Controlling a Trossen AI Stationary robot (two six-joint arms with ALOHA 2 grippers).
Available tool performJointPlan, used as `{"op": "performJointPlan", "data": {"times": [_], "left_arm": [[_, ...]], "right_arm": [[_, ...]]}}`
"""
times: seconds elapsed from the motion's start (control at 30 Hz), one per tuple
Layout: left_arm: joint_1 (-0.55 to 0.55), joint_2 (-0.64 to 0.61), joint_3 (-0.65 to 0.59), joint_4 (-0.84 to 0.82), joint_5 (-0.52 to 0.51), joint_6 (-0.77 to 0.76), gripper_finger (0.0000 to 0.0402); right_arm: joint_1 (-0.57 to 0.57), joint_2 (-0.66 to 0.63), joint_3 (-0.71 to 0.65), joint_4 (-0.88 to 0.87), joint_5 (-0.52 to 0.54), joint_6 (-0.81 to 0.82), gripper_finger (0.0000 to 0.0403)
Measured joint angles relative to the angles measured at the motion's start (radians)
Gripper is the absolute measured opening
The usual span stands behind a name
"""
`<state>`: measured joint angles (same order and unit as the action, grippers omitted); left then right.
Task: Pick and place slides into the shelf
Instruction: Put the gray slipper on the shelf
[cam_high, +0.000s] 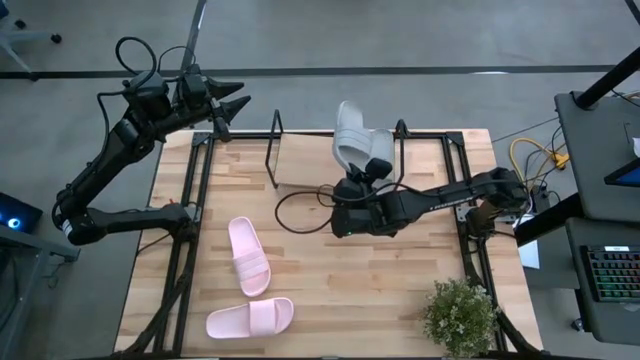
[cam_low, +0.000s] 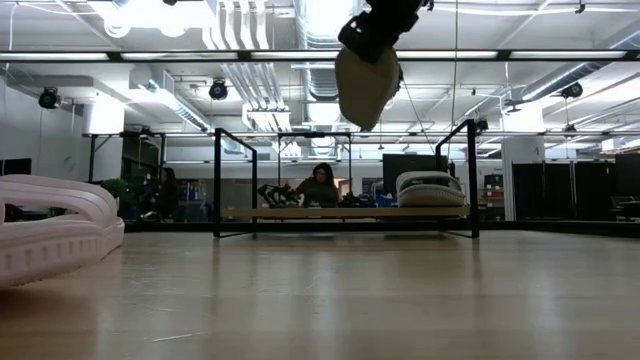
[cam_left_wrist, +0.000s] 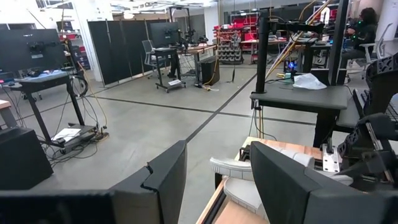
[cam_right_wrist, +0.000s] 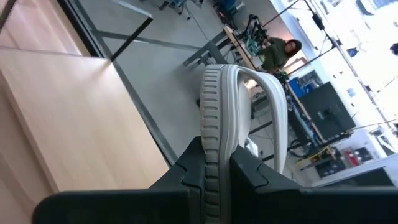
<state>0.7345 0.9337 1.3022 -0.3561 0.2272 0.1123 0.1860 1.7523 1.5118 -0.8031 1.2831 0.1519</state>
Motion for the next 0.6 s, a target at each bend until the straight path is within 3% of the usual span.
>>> {"op": "performJointPlan", "data": {"times": [0.27, 0.6], "left_arm": [[0.000, 0.000, 0.000, -0.001, 0.000, 0.000, 0.0162], [0.000, 0.000, 0.000, -0.008, 0.000, 0.000, 0.0162]], "right_arm": [[0.001, 0.000, -0.056, 0.003, -0.008, -0.005, 0.0024], [0.001, 0.000, -0.134, 0.073, -0.090, -0.012, 0.0024]]}}
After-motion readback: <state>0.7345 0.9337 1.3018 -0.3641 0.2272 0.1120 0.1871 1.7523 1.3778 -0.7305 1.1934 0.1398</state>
